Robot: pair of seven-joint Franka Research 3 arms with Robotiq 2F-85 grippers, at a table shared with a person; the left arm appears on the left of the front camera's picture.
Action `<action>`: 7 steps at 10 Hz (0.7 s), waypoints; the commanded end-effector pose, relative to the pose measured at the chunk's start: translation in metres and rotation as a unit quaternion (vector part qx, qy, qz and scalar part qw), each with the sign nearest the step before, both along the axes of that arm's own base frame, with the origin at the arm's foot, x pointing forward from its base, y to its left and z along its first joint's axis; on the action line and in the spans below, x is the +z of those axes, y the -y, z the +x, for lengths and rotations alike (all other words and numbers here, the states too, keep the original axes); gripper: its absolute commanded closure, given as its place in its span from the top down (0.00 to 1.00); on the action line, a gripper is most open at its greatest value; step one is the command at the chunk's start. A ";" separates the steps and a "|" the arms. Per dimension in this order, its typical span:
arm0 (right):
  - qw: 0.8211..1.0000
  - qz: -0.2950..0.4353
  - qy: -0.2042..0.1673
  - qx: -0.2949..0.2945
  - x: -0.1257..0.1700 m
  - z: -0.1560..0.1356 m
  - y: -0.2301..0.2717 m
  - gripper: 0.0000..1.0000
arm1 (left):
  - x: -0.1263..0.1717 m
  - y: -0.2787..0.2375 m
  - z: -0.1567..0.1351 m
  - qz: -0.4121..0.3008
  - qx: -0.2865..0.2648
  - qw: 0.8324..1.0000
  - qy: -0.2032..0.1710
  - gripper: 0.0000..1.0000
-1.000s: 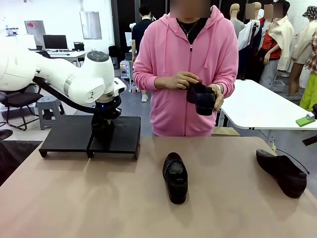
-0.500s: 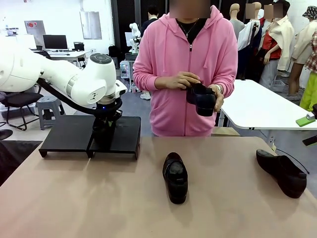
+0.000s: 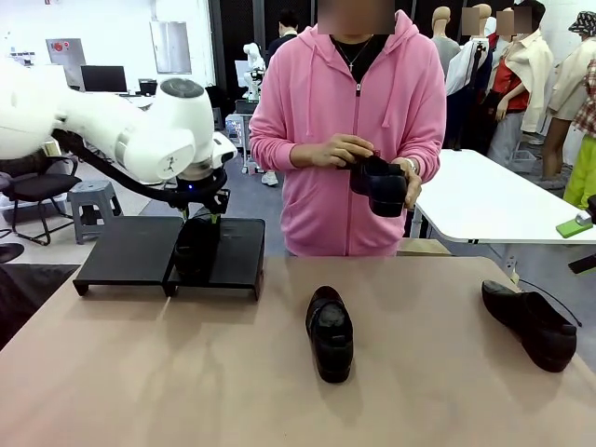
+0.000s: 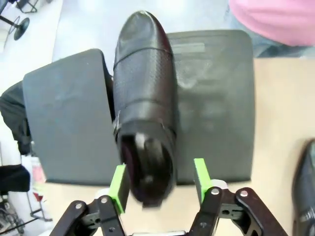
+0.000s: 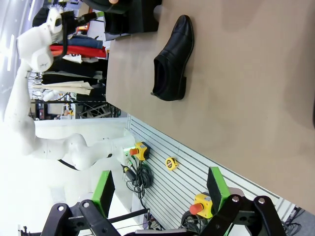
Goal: Organize the shoes by placing them on the stand.
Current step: Place the Shoe from the middle of the table onto the Shoes Stand.
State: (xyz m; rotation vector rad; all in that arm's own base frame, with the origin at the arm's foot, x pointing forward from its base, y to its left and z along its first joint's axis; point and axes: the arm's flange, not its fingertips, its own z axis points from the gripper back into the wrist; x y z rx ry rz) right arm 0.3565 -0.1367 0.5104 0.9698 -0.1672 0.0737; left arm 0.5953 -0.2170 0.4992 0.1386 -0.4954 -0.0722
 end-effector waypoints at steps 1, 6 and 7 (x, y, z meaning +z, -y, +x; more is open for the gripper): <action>1.000 0.001 -0.001 0.001 0.003 -0.001 0.000 1.00 | 0.043 -0.013 -0.084 -0.014 -0.021 0.995 -0.100 1.00; 1.000 0.001 -0.001 0.001 0.003 -0.001 0.000 1.00 | 0.092 -0.113 -0.228 -0.155 -0.193 0.936 -0.251 1.00; 1.000 0.001 -0.001 0.001 0.003 -0.001 0.000 1.00 | 0.091 -0.157 -0.240 -0.224 -0.142 0.936 -0.232 1.00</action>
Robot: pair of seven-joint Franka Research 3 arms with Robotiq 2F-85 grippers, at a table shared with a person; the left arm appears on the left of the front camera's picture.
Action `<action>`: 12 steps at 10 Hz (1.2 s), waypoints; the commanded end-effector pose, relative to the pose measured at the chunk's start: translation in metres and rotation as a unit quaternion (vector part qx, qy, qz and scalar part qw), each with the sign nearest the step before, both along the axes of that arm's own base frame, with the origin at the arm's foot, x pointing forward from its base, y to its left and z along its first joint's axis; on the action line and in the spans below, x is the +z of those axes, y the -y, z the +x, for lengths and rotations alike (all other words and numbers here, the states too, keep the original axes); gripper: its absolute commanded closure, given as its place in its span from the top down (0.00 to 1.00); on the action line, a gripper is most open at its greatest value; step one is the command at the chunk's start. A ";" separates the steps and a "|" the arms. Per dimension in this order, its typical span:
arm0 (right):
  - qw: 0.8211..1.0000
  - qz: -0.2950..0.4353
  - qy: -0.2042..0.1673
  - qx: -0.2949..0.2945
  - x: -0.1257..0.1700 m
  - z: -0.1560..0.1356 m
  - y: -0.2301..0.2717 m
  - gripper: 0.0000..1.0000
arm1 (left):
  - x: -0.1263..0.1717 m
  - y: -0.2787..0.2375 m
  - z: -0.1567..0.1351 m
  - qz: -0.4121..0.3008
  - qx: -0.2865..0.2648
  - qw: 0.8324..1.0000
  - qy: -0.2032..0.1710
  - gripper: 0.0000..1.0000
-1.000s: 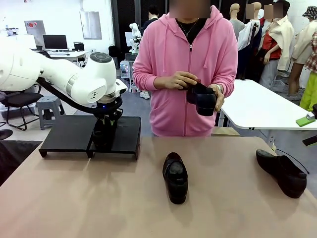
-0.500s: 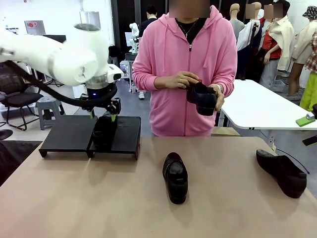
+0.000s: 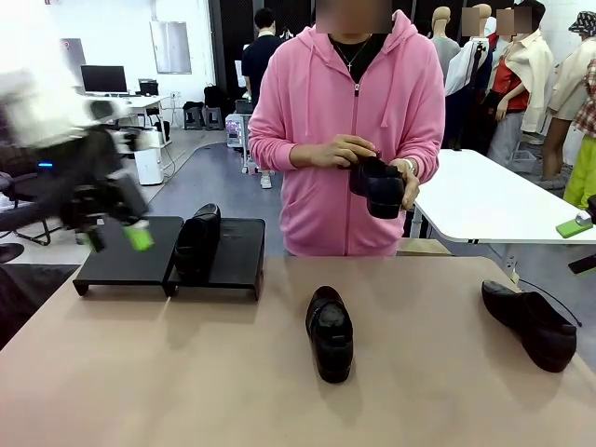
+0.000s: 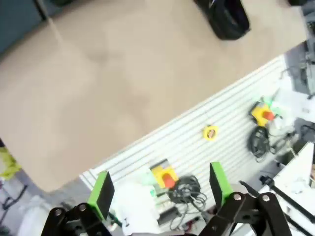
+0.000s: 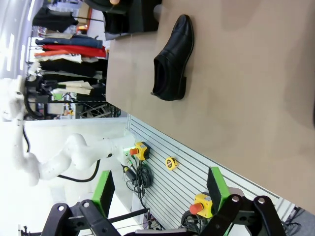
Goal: Organize the shoes by placing them on the stand.
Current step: Place the Shoe from the middle of the table onto the Shoes Stand.
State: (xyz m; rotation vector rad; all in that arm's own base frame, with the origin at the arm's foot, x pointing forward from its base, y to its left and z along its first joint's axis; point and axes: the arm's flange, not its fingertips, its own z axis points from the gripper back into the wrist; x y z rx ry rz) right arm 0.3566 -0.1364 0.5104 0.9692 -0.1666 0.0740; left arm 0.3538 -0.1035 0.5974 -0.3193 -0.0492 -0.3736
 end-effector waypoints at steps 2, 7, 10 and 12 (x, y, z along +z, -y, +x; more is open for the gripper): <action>1.000 0.001 -0.001 0.000 0.003 -0.001 0.001 1.00 | -0.041 -0.099 -0.040 -0.184 0.128 0.973 0.059 1.00; 1.000 0.001 -0.001 0.000 0.003 -0.001 0.001 1.00 | -0.069 -0.144 -0.051 -0.273 0.248 0.925 0.095 1.00; 1.000 0.001 -0.001 0.000 0.003 -0.001 0.001 1.00 | -0.069 -0.144 -0.051 -0.273 0.248 0.925 0.095 1.00; 1.000 0.001 -0.001 0.000 0.003 -0.001 0.001 1.00 | -0.069 -0.144 -0.051 -0.273 0.248 0.925 0.095 1.00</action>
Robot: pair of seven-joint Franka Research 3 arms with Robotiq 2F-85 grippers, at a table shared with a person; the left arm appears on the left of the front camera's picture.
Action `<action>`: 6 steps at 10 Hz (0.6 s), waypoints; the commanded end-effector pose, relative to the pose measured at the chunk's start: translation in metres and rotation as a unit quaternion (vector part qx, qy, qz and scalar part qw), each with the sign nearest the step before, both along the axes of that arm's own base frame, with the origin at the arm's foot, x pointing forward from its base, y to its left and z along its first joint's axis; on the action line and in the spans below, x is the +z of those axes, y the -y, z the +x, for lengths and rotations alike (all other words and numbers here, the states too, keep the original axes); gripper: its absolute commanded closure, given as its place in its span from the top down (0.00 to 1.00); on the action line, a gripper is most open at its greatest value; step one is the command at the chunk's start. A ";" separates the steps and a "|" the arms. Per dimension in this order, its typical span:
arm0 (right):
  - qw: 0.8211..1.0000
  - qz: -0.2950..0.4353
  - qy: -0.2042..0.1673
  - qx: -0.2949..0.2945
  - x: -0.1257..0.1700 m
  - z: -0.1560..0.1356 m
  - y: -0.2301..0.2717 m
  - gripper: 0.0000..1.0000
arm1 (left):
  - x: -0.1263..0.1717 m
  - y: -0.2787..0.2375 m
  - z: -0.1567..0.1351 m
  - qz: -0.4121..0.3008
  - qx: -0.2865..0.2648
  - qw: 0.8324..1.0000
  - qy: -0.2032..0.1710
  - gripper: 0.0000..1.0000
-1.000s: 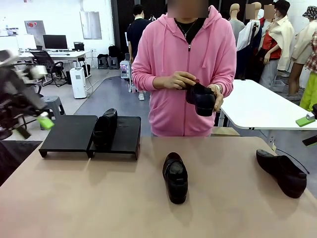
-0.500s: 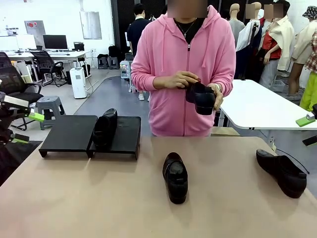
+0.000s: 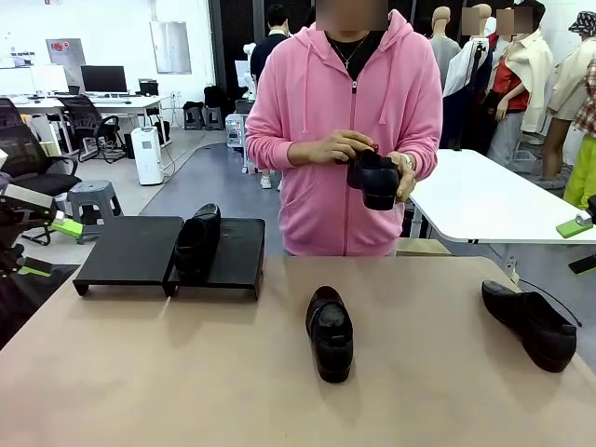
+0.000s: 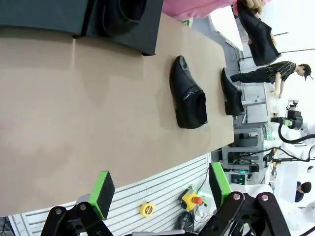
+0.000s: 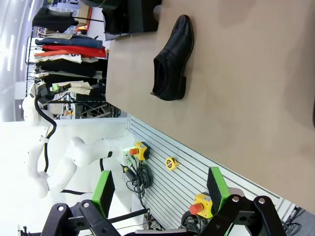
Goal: Organize the shoes by placing them on the stand.
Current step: Place the Shoe from the middle of the table onto the Shoes Stand, then pick up one Shoe and place it in the middle of the table.
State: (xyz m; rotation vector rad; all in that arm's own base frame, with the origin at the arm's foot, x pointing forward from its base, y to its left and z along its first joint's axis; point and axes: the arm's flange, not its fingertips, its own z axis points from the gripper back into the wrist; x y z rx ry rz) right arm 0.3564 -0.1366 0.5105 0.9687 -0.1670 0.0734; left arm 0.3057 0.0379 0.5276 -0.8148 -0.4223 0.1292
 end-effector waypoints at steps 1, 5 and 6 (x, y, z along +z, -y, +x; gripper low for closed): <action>1.000 0.002 -0.001 0.001 0.003 -0.001 0.000 1.00 | 0.000 -0.003 -0.003 0.007 0.000 1.000 0.000 1.00; 1.000 0.002 -0.001 0.001 0.003 -0.001 0.000 1.00 | 0.000 -0.003 -0.003 0.007 0.000 1.000 0.000 1.00; 1.000 0.002 -0.001 0.001 0.003 -0.001 0.000 1.00 | 0.000 -0.003 -0.003 0.007 0.000 1.000 0.000 1.00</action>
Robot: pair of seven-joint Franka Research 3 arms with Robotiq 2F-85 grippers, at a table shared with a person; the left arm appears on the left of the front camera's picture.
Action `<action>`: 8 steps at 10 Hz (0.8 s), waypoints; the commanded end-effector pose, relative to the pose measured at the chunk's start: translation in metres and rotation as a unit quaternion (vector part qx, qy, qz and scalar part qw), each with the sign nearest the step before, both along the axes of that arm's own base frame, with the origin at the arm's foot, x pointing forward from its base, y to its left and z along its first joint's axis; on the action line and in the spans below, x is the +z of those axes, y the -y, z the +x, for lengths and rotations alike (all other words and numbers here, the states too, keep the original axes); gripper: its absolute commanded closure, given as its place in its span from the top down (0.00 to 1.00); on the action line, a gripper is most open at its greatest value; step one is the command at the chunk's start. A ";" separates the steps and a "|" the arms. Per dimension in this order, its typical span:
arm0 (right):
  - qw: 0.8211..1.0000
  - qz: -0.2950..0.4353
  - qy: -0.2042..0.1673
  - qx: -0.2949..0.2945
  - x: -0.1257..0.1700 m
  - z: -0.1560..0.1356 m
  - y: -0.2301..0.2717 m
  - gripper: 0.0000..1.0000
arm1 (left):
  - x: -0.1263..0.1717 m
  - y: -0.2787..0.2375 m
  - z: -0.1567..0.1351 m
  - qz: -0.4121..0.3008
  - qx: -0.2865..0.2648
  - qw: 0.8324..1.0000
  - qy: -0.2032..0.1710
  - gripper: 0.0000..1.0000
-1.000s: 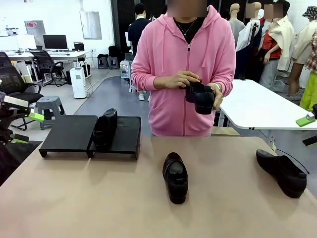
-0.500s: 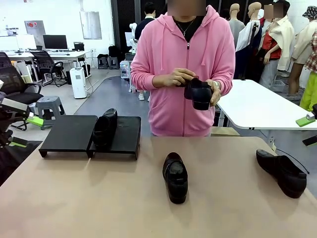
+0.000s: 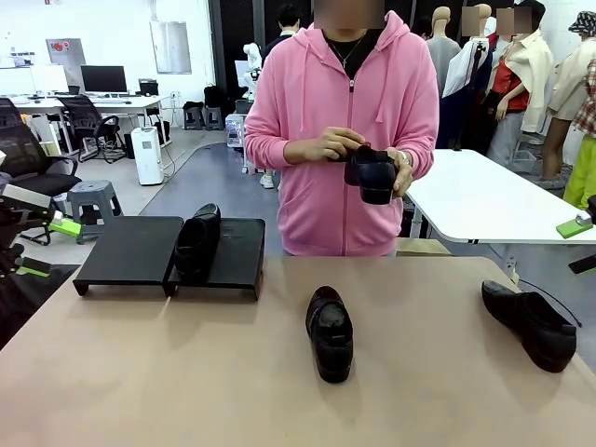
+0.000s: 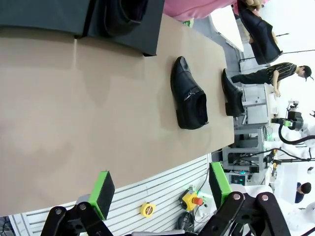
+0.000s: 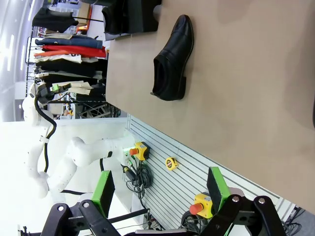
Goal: Organize the shoes by placing them on the stand.
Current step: Pick up one Shoe and place it in the middle of the table.
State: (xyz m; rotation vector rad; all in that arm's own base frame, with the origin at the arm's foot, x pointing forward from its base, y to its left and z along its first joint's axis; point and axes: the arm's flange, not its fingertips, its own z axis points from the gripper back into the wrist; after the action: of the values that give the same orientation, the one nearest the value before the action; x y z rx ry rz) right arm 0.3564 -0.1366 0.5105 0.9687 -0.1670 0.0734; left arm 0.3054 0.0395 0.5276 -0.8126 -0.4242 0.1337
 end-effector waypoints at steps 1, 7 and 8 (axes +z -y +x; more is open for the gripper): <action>1.000 0.002 -0.001 0.001 0.003 -0.001 0.000 1.00 | 0.000 -0.001 -0.003 0.006 -0.003 1.000 0.000 1.00; 0.875 -0.467 -0.025 -0.124 -0.033 0.134 -0.082 1.00 | 0.000 -0.001 -0.003 0.006 -0.003 1.000 0.000 1.00; 0.856 -0.498 -0.029 -0.134 -0.041 0.147 -0.084 1.00 | 0.000 -0.001 -0.003 0.006 -0.003 1.000 0.000 1.00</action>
State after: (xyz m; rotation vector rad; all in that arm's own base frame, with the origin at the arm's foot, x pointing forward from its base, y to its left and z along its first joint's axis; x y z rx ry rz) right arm 0.4896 -0.0351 0.4804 0.2708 -0.2578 0.0678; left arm 0.3050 0.0388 0.5279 -0.8100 -0.4250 0.1323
